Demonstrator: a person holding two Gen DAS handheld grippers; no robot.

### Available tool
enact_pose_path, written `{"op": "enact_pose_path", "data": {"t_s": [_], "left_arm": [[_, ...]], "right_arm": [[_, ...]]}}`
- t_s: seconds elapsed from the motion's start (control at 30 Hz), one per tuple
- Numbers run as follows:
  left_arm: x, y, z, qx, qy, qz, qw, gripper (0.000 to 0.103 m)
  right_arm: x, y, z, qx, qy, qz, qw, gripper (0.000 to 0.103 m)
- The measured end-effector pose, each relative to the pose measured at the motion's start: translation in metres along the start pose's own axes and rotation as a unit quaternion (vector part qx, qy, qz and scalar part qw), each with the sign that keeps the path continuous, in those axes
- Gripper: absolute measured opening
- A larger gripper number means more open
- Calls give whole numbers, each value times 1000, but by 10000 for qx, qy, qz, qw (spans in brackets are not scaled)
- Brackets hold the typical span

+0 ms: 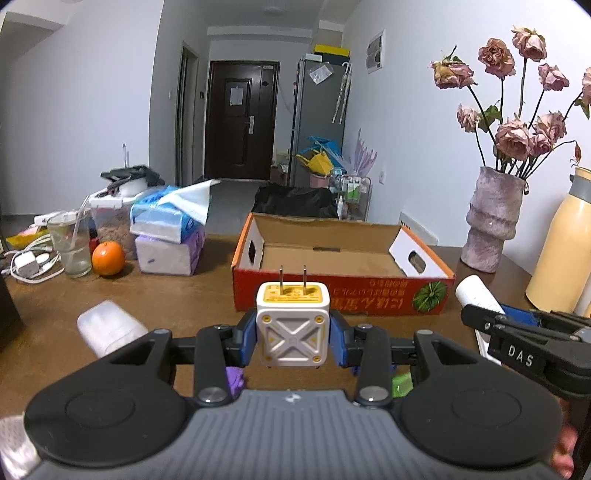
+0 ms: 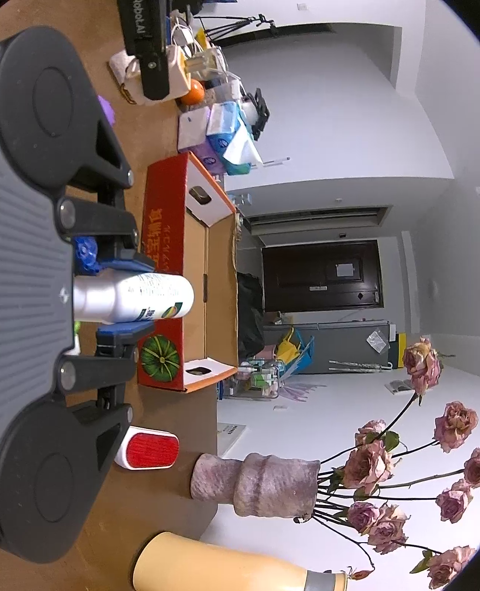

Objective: Organize rigid objects
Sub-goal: 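Carry the plug adapter and spray bottle with both tools into the cardboard box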

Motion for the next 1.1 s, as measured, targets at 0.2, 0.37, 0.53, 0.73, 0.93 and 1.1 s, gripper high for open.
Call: {"op": "enact_pose_path", "data": {"t_s": [0.2, 0.37, 0.53, 0.73, 0.93, 1.1], "left_arm": [[11, 17, 15, 85, 23, 1, 10000, 40], [16, 33, 24, 53, 28, 34, 10000, 40], [19, 49, 33, 24, 4, 59, 10000, 40], [20, 68, 44, 50, 13, 149, 9999, 40], [21, 89, 52, -27, 26, 194, 9998, 40], [22, 103, 57, -30, 67, 231, 9997, 40]], "right_arm": [[4, 13, 11, 11, 81, -30, 10000, 27], [4, 23, 19, 18, 115, 0, 9999, 27], [9, 35, 29, 3, 203, -16, 9998, 27], [10, 50, 39, 4, 244, 10, 9997, 27], [8, 70, 47, -8, 237, 20, 9997, 27], [9, 86, 55, 0, 245, 24, 9997, 27]]}}
Point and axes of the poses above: each gripper's, at about its wrist camera, not at the fingertips, and y roughly the way its jaws point, x to its right, z to its top, the point moved 7 cm from there along y, roughly the way its jaws point, and after that the axes turned 4 degrees about y, right-handed, at the moved point
